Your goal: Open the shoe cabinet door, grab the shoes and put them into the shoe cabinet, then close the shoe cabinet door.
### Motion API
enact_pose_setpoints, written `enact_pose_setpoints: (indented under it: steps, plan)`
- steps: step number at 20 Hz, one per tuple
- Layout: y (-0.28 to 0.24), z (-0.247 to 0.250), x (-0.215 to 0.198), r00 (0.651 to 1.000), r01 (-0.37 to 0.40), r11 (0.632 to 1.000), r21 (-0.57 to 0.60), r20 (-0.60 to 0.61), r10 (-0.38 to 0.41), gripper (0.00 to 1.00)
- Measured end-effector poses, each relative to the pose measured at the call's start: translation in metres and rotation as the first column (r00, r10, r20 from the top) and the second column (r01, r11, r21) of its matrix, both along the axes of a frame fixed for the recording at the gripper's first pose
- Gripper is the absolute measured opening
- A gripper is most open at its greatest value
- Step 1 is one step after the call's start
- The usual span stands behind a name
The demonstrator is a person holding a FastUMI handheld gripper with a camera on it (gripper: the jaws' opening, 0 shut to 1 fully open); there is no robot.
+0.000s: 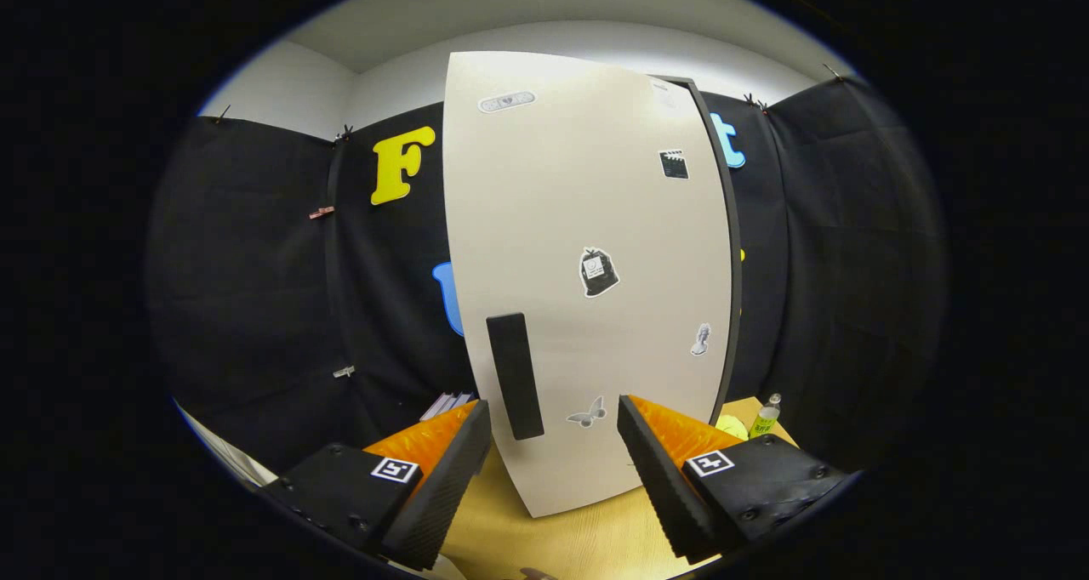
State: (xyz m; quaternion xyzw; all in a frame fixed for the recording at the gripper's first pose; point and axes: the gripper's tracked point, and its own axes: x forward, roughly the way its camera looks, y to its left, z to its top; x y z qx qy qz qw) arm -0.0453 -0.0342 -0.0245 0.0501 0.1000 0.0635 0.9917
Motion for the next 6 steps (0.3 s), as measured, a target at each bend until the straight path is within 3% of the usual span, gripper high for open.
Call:
enact_pose_setpoints:
  steps: [6]
  plan:
    - [0.0013, 0.0014, -0.0016, 1.000, 0.001, 1.000, -0.014, 0.007, -0.001, 0.98]
